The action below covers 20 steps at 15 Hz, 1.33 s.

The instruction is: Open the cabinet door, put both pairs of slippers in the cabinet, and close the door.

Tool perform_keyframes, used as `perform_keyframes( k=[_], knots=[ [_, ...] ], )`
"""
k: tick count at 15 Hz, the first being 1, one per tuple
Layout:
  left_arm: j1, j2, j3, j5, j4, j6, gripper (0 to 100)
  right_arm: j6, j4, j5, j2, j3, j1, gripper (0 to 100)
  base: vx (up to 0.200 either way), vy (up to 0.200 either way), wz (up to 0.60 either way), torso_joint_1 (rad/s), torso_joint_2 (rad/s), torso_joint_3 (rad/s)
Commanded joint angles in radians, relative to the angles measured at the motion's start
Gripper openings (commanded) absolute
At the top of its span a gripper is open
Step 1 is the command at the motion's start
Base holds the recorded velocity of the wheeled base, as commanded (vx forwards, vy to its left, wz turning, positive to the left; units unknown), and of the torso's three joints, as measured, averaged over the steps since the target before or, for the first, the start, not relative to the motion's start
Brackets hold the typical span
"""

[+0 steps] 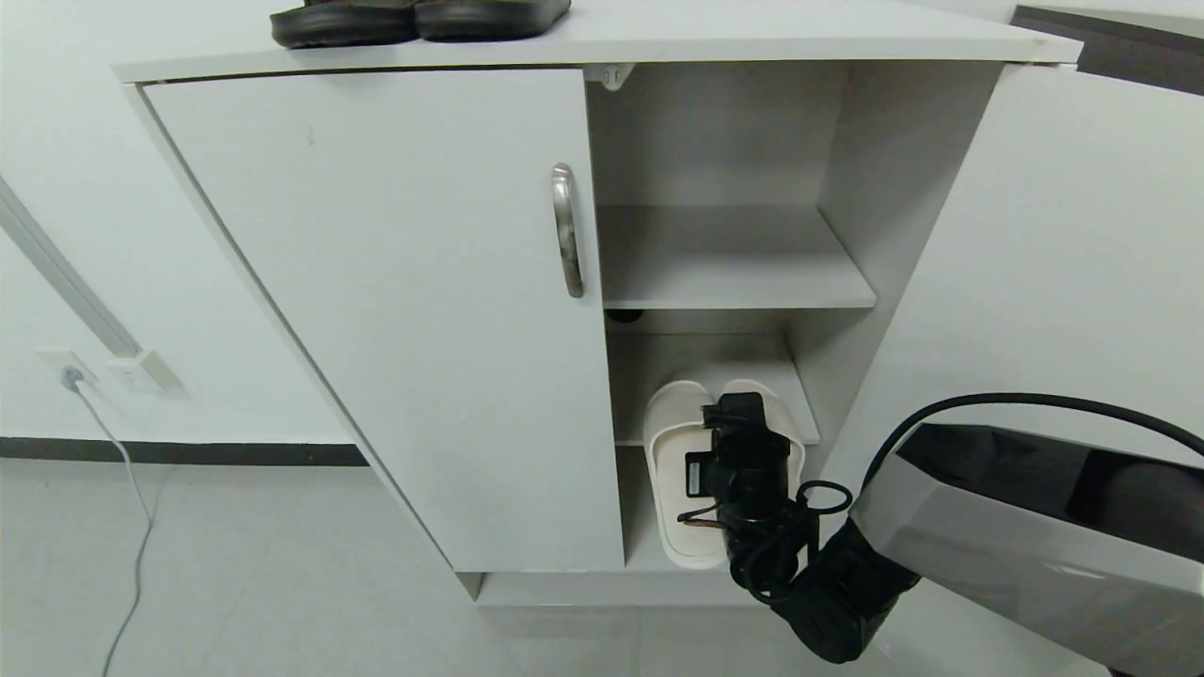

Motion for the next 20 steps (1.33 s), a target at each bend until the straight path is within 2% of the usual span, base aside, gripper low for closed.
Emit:
perform_keyframes(
  k=[1, 4, 8, 20],
  knots=[
    [0.0, 0.002, 0.001, 0.0, 0.0, 0.0, 0, -0.002, 0.0, 0.002, 0.01, 0.0, -0.004, 0, 0.2, 0.0, 0.0, 0.002, 0.0, -0.002],
    [0.0, 0.002, 0.001, 0.0, 0.0, 0.0, 0, -0.032, 0.002, 0.029, 0.027, -0.012, -0.03, 0, 0.0, 0.0, 0.0, 0.0, 0.0, 0.0],
    [0.0, 0.002, 0.001, 0.0, 0.0, 0.0, 0, -0.048, 0.033, 0.079, 0.102, -0.164, -0.078, 0, 0.0, 0.0, 0.0, 0.0, 0.0, 0.0],
    [0.0, 0.002, 0.0, 0.0, 0.0, 0.001, 0, -0.045, 0.353, 0.102, 0.188, -0.583, -0.127, 0, 0.0, 0.0, 0.0, 0.0, 0.0, 0.0]
  ],
)
